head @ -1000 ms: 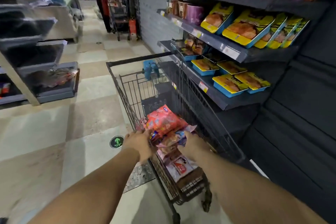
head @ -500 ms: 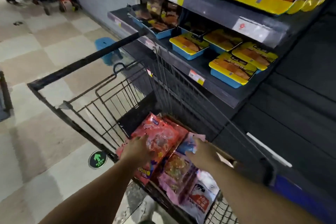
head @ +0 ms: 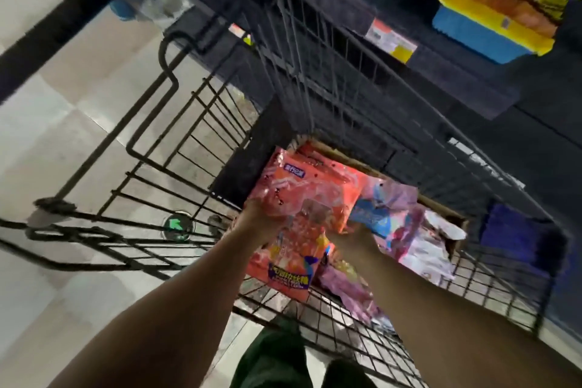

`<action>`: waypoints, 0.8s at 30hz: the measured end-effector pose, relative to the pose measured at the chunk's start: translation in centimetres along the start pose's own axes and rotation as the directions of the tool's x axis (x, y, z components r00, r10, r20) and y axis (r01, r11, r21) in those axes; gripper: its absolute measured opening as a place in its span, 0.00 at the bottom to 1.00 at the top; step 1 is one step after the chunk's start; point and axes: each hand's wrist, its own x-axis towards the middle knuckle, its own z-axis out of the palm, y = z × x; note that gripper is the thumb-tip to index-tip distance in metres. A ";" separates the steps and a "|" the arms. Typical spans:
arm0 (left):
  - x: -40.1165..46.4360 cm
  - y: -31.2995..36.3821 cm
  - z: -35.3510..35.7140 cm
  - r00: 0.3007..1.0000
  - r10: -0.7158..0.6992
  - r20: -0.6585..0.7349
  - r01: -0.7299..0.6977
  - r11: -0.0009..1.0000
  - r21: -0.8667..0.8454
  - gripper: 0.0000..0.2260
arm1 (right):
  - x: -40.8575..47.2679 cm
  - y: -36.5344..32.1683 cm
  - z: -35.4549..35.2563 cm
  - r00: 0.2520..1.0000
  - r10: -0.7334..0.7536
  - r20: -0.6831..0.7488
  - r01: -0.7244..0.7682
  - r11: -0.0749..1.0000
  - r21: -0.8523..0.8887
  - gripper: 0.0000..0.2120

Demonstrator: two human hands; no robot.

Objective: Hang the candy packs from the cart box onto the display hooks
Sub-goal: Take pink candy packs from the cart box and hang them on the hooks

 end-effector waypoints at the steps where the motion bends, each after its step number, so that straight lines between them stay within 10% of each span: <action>1: 0.5 -0.3 0.4 1.000 0.001 0.009 -0.001 1.000 0.014 0.22 | 0.3 0.1 0.4 0.999 0.033 0.006 -0.034 0.997 0.073 0.12; 12: 3.4 -0.2 -1.0 0.985 -0.091 -0.144 0.110 0.985 0.133 0.18 | 2.0 0.5 1.6 0.978 0.205 0.028 -0.196 0.871 0.450 0.12; 19: 5.0 -2.3 1.3 0.987 -0.158 -0.030 0.160 0.981 0.108 0.38 | 3.5 0.9 1.6 0.971 0.237 0.041 -0.227 0.849 0.478 0.06; 24: 4.8 -1.8 1.2 0.984 -0.158 0.077 0.139 0.968 0.208 0.30 | 3.9 1.7 2.0 0.957 0.264 0.120 -0.288 0.812 0.508 0.12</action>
